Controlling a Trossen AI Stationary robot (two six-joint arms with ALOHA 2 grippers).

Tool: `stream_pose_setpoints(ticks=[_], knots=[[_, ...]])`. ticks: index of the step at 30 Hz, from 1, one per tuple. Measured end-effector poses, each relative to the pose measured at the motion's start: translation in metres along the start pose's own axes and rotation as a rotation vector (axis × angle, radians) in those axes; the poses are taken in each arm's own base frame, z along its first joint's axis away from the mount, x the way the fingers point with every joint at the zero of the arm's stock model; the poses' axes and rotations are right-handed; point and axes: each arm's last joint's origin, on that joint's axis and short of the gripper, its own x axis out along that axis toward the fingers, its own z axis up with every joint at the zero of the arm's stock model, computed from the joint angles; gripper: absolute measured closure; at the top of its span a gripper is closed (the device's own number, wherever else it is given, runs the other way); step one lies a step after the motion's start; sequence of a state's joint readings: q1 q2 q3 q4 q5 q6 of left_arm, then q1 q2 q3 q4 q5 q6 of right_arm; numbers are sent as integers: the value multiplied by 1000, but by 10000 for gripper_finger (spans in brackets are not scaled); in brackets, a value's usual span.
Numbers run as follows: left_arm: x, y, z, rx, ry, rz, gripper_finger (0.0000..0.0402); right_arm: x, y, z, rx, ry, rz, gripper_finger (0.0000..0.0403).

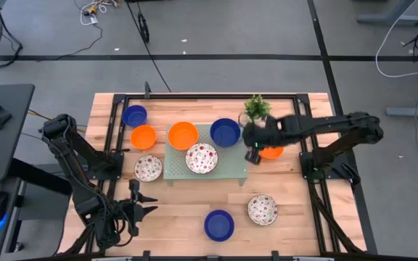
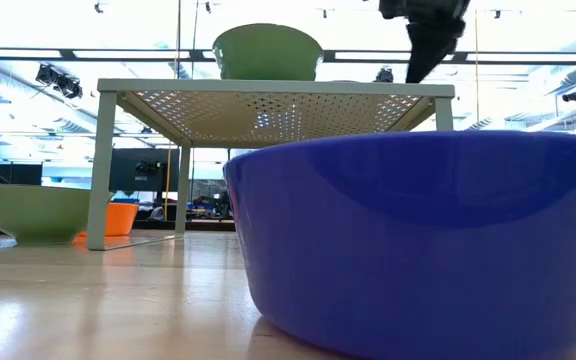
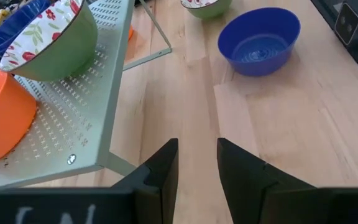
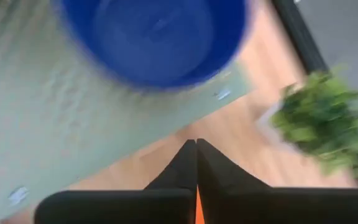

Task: Pick & Place Mini bowls
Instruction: Stack the orange bowl on top of the orange bowl on the shelf

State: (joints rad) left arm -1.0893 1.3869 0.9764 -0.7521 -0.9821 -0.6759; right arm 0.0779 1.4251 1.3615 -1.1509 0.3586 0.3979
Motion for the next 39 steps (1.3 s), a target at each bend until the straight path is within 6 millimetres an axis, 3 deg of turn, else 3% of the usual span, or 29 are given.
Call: stream_pose_setpoints(ticks=[7,12,17,24,28,39], knots=[[4,8,-3,-61,38,54,287,-3,74,-44,-38,-123,97,395],[15,50,-11,-223,206,244,287,-11,125,-75,-61,-316,296,399],[25,97,-19,-340,450,452,270,-23,156,-98,-109,-505,452,398],[51,146,-42,-479,722,520,195,-32,169,-107,-167,-695,465,399],[67,163,-63,-524,753,478,164,-32,169,-106,-170,-704,466,398],[94,199,-97,-696,710,451,184,-33,169,-106,-169,-707,471,397]])
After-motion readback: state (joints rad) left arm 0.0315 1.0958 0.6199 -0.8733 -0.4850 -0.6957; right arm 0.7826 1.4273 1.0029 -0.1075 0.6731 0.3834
